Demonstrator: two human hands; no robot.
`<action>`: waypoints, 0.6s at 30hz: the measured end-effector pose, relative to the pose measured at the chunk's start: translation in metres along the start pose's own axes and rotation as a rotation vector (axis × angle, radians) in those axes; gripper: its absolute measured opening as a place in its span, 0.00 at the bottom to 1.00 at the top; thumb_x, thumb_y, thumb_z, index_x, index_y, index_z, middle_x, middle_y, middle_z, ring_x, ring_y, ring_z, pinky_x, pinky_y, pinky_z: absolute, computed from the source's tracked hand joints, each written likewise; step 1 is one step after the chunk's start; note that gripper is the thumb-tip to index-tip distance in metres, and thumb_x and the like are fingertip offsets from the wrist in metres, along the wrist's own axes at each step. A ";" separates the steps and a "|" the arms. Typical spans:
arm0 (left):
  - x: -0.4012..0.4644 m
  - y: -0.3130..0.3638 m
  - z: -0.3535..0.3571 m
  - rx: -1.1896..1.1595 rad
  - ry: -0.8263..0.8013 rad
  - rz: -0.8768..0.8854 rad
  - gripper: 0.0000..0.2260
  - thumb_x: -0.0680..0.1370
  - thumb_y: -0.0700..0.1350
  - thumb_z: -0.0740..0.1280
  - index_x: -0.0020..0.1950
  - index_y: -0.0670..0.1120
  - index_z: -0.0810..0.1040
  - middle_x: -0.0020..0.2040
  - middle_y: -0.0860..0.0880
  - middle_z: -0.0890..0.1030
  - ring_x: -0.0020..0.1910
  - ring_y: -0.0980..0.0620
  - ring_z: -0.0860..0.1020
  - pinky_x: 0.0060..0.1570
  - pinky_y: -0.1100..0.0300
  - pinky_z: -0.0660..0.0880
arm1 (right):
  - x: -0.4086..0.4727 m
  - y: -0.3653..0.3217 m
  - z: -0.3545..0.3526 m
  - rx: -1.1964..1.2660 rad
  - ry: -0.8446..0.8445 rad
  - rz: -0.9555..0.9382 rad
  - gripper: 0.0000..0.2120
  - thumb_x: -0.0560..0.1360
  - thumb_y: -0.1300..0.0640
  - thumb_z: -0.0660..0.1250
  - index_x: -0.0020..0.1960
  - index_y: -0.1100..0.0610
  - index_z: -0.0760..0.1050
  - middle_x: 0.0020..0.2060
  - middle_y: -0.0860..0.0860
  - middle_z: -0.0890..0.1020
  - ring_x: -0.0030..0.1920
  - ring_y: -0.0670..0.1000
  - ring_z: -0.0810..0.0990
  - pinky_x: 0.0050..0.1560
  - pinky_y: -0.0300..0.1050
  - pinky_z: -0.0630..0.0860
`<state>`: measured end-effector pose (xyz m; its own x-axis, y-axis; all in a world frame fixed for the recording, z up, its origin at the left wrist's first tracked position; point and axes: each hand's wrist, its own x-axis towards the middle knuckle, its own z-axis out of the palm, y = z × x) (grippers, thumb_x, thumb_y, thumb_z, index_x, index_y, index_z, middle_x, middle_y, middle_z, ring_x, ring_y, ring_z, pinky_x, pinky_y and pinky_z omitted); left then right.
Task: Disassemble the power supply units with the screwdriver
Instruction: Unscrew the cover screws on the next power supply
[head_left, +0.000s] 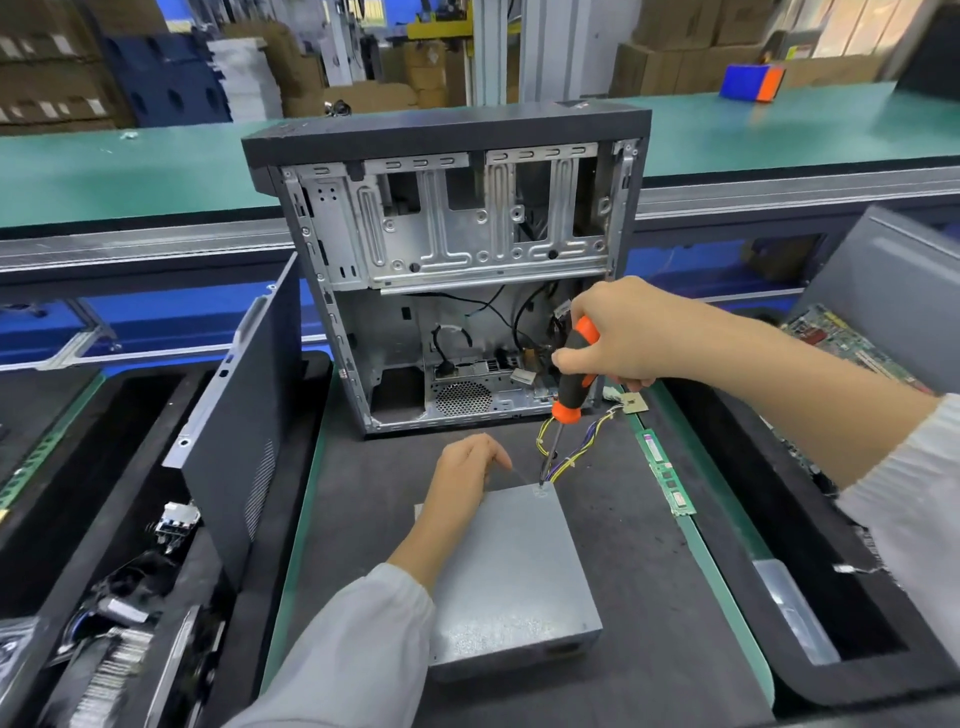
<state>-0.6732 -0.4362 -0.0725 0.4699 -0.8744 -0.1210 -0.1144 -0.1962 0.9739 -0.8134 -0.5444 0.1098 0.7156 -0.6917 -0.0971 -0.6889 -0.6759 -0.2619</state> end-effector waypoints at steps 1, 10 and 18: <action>-0.001 -0.001 0.001 0.028 -0.003 0.035 0.19 0.77 0.33 0.56 0.31 0.47 0.77 0.22 0.58 0.67 0.23 0.60 0.64 0.25 0.66 0.58 | 0.001 0.001 0.002 -0.018 0.008 -0.007 0.15 0.74 0.47 0.66 0.40 0.59 0.69 0.22 0.52 0.77 0.19 0.50 0.76 0.22 0.38 0.72; -0.006 -0.006 0.001 0.118 -0.034 0.161 0.14 0.79 0.35 0.59 0.45 0.46 0.83 0.29 0.50 0.71 0.26 0.57 0.62 0.27 0.64 0.59 | 0.007 0.004 0.009 -0.030 0.038 -0.026 0.17 0.74 0.45 0.67 0.39 0.58 0.69 0.23 0.52 0.78 0.18 0.48 0.76 0.20 0.37 0.69; -0.006 -0.008 0.002 0.131 -0.060 0.181 0.13 0.78 0.33 0.61 0.46 0.47 0.83 0.25 0.58 0.65 0.25 0.59 0.61 0.27 0.68 0.59 | 0.002 -0.021 0.019 -0.147 0.214 -0.073 0.26 0.74 0.43 0.66 0.29 0.58 0.59 0.25 0.52 0.65 0.26 0.52 0.63 0.25 0.42 0.57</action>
<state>-0.6765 -0.4303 -0.0802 0.3787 -0.9247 0.0386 -0.3068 -0.0861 0.9479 -0.7950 -0.5269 0.0969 0.7341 -0.6672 0.1261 -0.6568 -0.7449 -0.1174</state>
